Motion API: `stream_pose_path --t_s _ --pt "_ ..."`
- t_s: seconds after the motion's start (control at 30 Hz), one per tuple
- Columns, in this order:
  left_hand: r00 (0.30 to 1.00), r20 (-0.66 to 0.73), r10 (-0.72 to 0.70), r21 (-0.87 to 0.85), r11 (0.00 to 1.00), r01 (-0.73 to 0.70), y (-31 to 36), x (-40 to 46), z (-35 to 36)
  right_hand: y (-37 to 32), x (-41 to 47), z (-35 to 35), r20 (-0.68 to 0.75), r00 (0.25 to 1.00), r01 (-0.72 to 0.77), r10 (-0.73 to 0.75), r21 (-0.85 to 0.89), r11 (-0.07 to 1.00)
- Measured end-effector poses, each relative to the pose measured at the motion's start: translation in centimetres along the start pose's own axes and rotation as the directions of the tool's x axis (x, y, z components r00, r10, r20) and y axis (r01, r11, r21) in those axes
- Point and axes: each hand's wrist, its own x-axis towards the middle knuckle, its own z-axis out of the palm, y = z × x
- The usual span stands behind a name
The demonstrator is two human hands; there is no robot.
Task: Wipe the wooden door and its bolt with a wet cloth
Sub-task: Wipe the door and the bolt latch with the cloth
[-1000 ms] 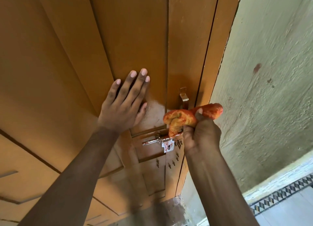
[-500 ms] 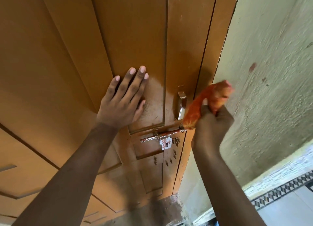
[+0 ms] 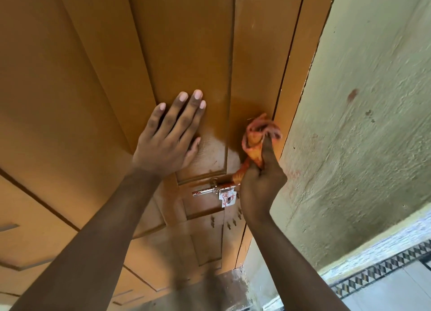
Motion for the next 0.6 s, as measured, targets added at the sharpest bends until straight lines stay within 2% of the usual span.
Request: stream_pose_path --t_s 0.07,0.13,0.2,0.3,0.37,0.43,0.5,0.57,0.6 --pt "1.0 0.004 0.004 0.0 1.0 -0.004 0.0 0.1 0.0 -0.4 0.7 0.7 0.043 0.976 0.214 -0.211 -0.075 0.974" --pt "1.0 0.008 -0.006 0.0 1.0 0.006 -0.1 0.1 -0.1 1.0 0.8 0.4 0.118 0.929 0.368 -0.352 -0.185 0.911" --pt "1.0 0.014 -0.01 -0.011 1.0 0.01 -0.1 0.0 -0.1 2.4 0.3 -0.7 0.103 0.933 0.358 -0.345 -0.174 0.917" --pt "1.0 0.01 -0.007 -0.006 1.0 0.007 -0.1 0.1 -0.1 2.4 0.6 -1.2 -0.024 0.988 0.151 -0.151 -0.03 0.988" --pt "1.0 0.012 -0.009 -0.006 1.0 0.009 0.0 0.1 -0.1 1.2 1.7 -0.5 -0.076 0.992 0.101 -0.102 -0.007 0.995" --pt "1.0 0.013 -0.006 -0.008 1.0 0.006 0.0 0.2 -0.1 0.0 2.3 0.3 -0.057 0.974 0.213 -0.218 -0.081 0.974" --pt "1.0 0.016 -0.001 -0.006 1.0 0.001 -0.1 0.2 -0.2 0.4 1.8 0.7 0.072 0.93 0.368 -0.361 -0.209 0.906" --pt "1.0 0.013 -0.004 -0.003 1.0 0.004 -0.1 0.2 -0.2 2.3 0.6 0.0 0.21 0.885 0.461 -0.415 -0.284 0.841" --pt "1.0 0.015 -0.006 -0.006 1.0 0.006 -0.1 0.1 -0.1 3.2 0.0 -0.6 0.234 0.88 0.467 -0.413 -0.277 0.84"
